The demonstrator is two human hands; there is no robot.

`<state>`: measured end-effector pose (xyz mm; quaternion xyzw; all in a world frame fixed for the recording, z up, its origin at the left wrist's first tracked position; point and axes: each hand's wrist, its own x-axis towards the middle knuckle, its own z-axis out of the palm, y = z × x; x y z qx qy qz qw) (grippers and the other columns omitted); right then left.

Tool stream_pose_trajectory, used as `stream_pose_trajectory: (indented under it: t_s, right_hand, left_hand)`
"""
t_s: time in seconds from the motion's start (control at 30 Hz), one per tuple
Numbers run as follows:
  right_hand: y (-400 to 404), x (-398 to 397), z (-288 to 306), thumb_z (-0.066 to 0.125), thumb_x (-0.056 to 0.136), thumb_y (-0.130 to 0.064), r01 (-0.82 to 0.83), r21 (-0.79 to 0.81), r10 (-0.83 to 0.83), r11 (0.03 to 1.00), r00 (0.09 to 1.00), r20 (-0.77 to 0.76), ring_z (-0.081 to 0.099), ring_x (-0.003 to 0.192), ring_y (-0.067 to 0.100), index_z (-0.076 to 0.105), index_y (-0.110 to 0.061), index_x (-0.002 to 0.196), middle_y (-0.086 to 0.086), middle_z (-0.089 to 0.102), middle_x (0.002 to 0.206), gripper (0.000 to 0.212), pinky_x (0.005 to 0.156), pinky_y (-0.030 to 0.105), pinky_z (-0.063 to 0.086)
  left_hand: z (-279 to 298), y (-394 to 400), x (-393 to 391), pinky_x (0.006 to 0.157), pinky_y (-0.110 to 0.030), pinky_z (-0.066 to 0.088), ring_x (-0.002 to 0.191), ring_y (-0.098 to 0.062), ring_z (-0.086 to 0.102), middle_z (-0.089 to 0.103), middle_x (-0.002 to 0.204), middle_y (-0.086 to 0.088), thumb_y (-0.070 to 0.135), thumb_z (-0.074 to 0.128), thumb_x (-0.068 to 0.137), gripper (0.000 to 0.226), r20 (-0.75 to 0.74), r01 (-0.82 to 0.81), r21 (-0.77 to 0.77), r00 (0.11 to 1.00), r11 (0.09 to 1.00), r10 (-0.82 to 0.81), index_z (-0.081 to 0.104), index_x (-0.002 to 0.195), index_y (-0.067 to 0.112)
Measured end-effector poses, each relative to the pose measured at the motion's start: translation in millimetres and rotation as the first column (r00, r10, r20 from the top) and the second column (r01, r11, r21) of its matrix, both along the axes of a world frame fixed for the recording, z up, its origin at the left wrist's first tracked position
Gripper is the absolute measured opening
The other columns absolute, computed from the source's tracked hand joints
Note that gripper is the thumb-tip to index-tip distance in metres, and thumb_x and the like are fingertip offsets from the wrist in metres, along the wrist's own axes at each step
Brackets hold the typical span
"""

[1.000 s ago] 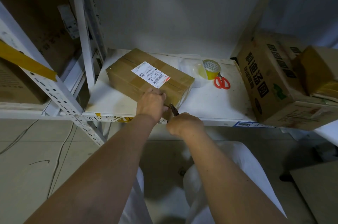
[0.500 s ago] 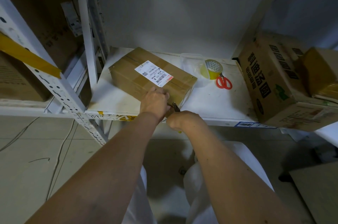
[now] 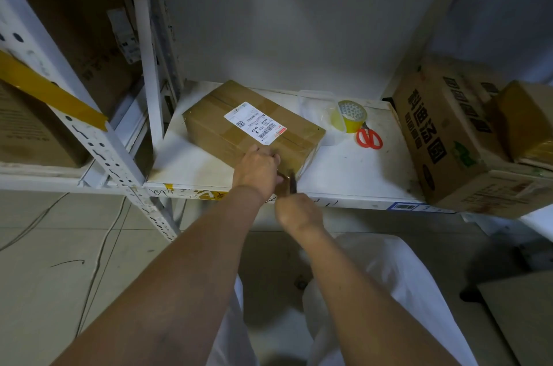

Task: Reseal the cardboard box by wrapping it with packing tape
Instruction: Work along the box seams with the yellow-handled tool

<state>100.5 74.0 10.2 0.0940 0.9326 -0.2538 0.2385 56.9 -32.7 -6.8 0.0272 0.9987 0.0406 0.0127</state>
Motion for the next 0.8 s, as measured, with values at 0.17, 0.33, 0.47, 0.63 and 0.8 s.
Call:
stream_pose_trajectory:
  t_s: [0.17,0.33,0.47,0.63,0.8]
  right_hand:
    - [15,-31,11,0.044,0.09,-0.035,0.078,-0.033,-0.078,0.996,0.997,-0.009,0.059,0.104,0.029,0.052,-0.01,0.115,0.009,0.06,0.112,0.037,0.09,0.039,0.049]
    - [26,-18,-6,0.051,0.085,-0.046,-0.03,0.249,0.041,0.968,0.999,-0.037,0.054,0.106,0.026,0.038,-0.018,0.119,0.008,0.052,0.116,0.046,0.084,0.037,0.048]
    - [22,-14,-5,0.05,0.086,-0.038,-0.076,0.327,0.09,0.942,0.996,-0.027,0.049,0.11,0.026,0.038,-0.018,0.123,0.01,0.048,0.12,0.043,0.083,0.036,0.046]
    - [17,-17,-6,0.052,0.083,-0.031,-0.071,0.341,0.066,0.938,0.997,0.025,0.055,0.106,0.026,0.04,-0.016,0.121,0.01,0.052,0.115,0.042,0.083,0.038,0.052]
    - [13,-19,-11,0.056,0.084,-0.026,-0.043,0.345,0.048,0.937,0.999,-0.006,0.06,0.099,0.025,0.042,-0.015,0.115,0.009,0.059,0.108,0.036,0.079,0.037,0.055]
  left_hand:
    - [-3,0,-3,0.09,-0.032,0.044,0.113,-0.023,0.041,0.054,0.121,-0.002,0.041,0.057,0.091,0.038,-0.048,-0.001,-0.011,0.999,1.0,0.0,0.06,0.121,0.018]
    - [-2,1,-6,0.098,-0.035,0.042,0.117,-0.023,0.039,0.051,0.129,-0.002,0.05,0.055,0.089,0.05,0.01,0.003,-0.018,1.0,1.0,-0.003,0.055,0.128,0.019]
    - [-1,1,-5,0.099,-0.036,0.042,0.117,-0.023,0.039,0.051,0.129,-0.003,0.048,0.056,0.089,0.049,0.004,0.003,-0.023,1.0,1.0,-0.003,0.055,0.128,0.018]
    - [-2,0,-4,0.1,-0.036,0.041,0.118,-0.024,0.038,0.051,0.129,-0.003,0.046,0.057,0.089,0.049,0.002,-0.001,0.004,1.0,1.0,0.001,0.055,0.129,0.018]
    - [-1,0,-3,0.099,-0.034,0.041,0.119,-0.023,0.037,0.05,0.131,-0.002,0.046,0.056,0.09,0.05,0.001,-0.004,0.025,1.0,1.0,0.004,0.054,0.132,0.018]
